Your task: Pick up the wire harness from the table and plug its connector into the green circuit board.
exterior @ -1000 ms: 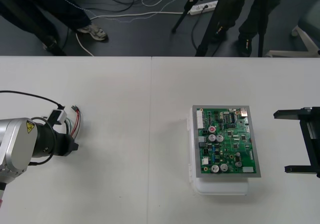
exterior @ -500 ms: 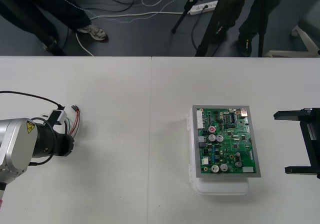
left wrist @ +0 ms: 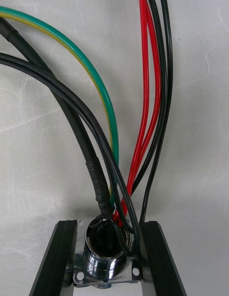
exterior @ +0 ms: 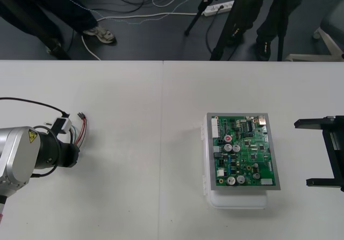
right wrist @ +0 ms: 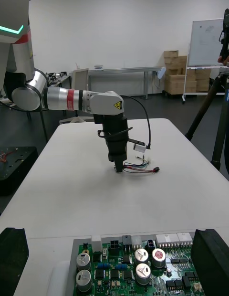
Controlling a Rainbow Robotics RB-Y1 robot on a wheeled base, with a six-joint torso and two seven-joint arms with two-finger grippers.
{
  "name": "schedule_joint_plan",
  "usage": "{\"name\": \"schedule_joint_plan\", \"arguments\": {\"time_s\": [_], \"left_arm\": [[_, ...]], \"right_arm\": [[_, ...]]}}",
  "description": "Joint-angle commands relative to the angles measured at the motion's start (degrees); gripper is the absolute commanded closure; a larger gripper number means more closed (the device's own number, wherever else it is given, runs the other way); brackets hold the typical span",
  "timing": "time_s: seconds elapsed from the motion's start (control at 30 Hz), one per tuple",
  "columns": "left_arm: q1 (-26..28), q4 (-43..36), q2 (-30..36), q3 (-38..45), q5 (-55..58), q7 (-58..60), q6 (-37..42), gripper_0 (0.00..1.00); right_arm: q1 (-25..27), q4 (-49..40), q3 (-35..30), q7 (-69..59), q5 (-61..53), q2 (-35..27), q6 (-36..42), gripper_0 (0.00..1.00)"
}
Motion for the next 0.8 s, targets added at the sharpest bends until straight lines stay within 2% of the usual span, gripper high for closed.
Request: {"name": "schedule_joint_plan", "arguments": {"time_s": [0.03, 0.5, 0.8], "left_arm": [[-1.86, -0.33, -0.73, -0.3, -0.47, -0.92, 1.38, 1.0], [-1.77, -0.41, 0.06, 0.14, 1.73, -4.69, 1.29, 1.0], [-1.5, -0.41, 0.33, 2.43, 7.0, -8.83, 1.29, 1.0]], "right_arm": [[0.93, -1.61, -1.94, 3.1, 0.05, -2.17, -0.5, 0.0], [0.93, -1.7, -2.03, 3.45, -0.21, -2.17, -0.5, 0.0], [0.93, -1.61, -1.94, 3.62, -1.53, -2.17, -0.5, 0.0]]}}
